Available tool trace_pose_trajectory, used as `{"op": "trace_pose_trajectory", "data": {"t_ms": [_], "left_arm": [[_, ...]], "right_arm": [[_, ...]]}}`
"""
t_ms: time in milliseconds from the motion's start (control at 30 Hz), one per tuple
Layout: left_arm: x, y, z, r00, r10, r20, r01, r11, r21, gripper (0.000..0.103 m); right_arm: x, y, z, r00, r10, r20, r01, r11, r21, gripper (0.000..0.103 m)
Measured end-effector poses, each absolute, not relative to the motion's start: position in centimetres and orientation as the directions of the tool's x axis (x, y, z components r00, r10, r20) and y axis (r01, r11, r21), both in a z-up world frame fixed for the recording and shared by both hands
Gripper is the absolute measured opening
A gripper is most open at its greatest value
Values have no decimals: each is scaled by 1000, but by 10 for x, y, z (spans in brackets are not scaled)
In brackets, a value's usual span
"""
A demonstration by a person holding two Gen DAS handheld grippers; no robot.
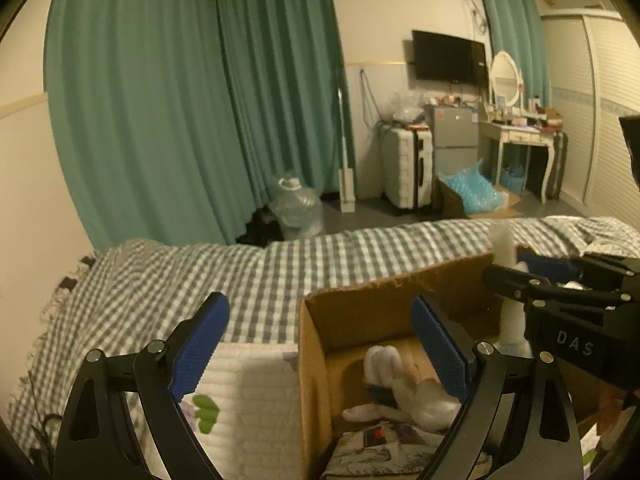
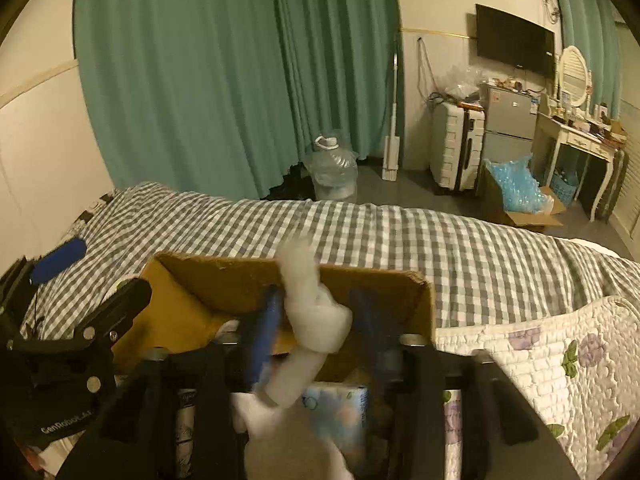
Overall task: Organize soft objects
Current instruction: 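Carry the white foam piece over the box and release it inside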
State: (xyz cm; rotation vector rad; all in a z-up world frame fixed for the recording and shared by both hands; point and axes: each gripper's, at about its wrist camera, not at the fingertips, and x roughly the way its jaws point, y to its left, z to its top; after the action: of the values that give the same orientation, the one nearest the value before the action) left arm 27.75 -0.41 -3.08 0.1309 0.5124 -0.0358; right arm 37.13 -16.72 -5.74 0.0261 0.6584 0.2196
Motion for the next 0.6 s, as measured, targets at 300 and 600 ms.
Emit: {"op": "trace_pose_trajectory", "data": {"t_ms": [300, 600], "left_arm": [[232, -7, 20, 898, 12, -439, 43, 992, 116, 93], [102, -5, 149, 985, -16, -174, 36, 993, 111, 93]], "right_arm": [[310, -193, 13, 838, 150, -524, -139, 988, 61, 73], [172, -196, 145, 935, 152, -319, -159, 987, 3, 92]]}}
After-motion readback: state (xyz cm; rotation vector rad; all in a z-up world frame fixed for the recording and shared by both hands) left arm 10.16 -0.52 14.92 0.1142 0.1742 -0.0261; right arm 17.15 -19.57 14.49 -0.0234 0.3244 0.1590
